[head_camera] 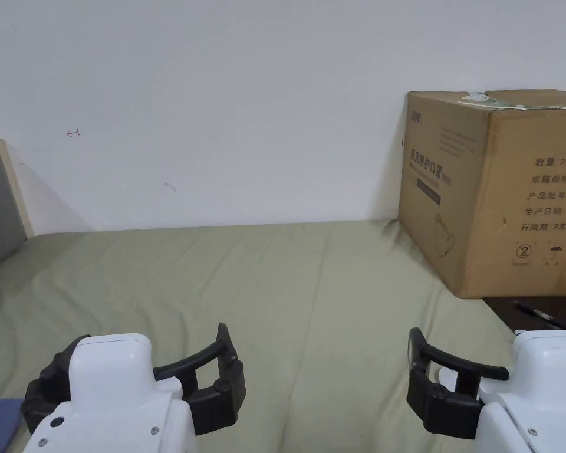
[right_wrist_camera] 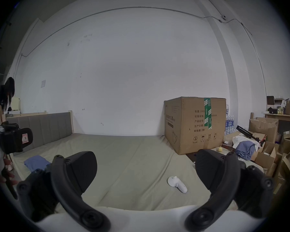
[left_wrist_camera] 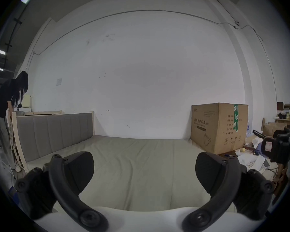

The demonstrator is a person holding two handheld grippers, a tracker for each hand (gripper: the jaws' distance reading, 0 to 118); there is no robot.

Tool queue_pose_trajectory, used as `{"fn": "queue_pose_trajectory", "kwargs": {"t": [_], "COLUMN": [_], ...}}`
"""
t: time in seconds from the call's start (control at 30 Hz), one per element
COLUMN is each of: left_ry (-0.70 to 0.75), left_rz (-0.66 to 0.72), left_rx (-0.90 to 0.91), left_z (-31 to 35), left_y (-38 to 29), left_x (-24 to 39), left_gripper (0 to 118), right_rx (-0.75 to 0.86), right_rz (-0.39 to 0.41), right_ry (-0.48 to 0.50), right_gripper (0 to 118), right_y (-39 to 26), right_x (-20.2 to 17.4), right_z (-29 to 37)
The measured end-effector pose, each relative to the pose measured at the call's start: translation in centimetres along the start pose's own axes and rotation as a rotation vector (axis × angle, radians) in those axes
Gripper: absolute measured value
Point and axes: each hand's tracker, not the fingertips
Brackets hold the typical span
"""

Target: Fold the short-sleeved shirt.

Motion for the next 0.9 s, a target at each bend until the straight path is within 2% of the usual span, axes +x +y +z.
{"fn": "queue_pose_trajectory", "kwargs": {"t": [0.33, 0.53, 0.9], "left_ry": [-0.051, 0.046, 0.030], "left_rz": [-0.005, -0.035, -0.079], "left_rx": [-0.041, -0.065, -0.028], "left_z": [-0.7, -1.6, -1.3], "left_y": [0.4, 0.6, 0.5], "left_x": [-1.2, -1.1, -1.4], "left_gripper": [118, 118, 118], "right_rx": [0.003, 0.000, -0.017], "right_rz": [0.022, 0.037, 0.043], "right_ry": [0.000, 0.010, 0.013], "right_gripper": [118, 118, 118], "right_y": [0.1, 0.4, 0.0], "right_x": [-0.7, -1.3, -1.7], "right_z": [0.4, 0.2, -0.4]}}
